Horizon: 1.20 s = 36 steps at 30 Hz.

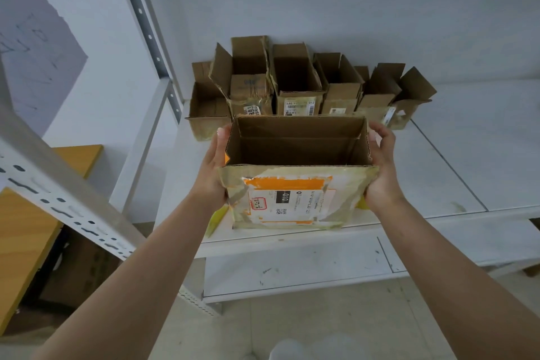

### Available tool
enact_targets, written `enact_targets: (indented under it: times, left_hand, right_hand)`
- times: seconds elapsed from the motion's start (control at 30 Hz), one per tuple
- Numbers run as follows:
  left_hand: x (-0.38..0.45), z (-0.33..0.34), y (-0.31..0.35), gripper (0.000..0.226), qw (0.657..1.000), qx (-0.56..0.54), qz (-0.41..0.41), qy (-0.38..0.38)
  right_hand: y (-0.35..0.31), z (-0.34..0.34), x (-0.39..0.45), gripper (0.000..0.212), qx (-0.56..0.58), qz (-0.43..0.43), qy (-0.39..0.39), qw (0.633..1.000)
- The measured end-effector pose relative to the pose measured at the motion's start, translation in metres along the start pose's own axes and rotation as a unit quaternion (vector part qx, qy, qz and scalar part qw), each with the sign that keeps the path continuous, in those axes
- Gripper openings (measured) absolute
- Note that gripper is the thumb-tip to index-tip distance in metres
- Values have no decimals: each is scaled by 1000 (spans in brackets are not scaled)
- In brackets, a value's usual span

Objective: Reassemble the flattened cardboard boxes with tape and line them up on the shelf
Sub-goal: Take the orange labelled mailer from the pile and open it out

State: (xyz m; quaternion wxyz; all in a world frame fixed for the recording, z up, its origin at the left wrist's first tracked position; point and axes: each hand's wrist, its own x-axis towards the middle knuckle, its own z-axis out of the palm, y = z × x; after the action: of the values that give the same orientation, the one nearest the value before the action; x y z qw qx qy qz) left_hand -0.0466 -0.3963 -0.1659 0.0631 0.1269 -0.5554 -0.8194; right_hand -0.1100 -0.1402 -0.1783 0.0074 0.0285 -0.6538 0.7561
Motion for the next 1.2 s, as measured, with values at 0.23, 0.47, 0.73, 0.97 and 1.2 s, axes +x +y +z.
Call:
enact_targets:
  times: [0.23,0.47,0.73,0.97,1.2]
  left_hand:
    - [7,-4,11,16,966,145,209,-51]
    - [15,-7,32,42,879,381,264,-111]
    - [20,2,34,47,862,431,218,-156]
    - [18,-3,28,72,901,339,240,-125]
    - [12,-5,27,33,935,285,196,-77]
  right_hand:
    - [-6,-1,1,10,14,-60,-25,998]
    - [-11,1,-3,9,8,-52,-24,998]
    - [-9,-3,-3,15,-27,-65,-44,997]
    - [-12,-5,-1,58,-29,-47,-36,998]
    - [-17,-3,2,42,-16,-21,-45,999]
